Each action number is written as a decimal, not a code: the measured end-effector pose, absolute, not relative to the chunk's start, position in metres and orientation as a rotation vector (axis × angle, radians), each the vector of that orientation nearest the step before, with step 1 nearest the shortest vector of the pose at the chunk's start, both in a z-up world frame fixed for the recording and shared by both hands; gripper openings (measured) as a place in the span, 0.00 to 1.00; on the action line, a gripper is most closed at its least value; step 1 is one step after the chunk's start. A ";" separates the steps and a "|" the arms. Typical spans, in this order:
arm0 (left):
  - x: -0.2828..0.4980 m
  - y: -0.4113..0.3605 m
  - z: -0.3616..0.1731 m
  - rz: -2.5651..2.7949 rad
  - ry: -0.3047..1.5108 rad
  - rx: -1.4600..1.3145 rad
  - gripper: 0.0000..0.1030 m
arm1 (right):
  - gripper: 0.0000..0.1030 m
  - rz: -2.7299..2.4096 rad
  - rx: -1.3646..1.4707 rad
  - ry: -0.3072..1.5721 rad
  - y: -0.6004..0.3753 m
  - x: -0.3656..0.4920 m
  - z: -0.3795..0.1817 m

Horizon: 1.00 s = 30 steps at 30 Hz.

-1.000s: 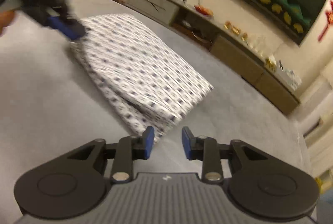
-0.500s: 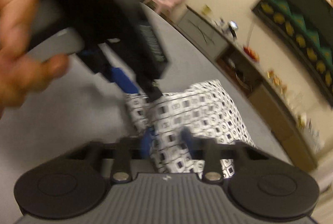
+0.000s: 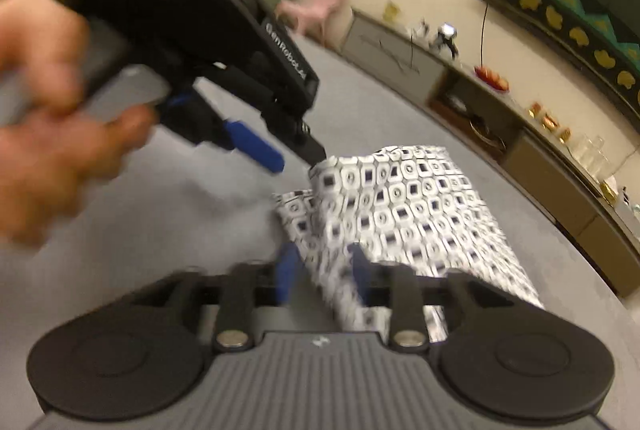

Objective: Fold clothes

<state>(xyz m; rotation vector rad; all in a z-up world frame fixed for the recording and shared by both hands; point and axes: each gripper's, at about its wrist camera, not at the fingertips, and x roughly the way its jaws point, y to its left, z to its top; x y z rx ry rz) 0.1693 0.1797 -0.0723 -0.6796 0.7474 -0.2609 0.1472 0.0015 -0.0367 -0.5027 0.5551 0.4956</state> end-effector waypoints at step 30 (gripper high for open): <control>0.135 0.129 -0.014 -0.311 0.642 -0.268 0.43 | 0.14 0.319 -0.465 0.690 -0.129 0.109 -0.030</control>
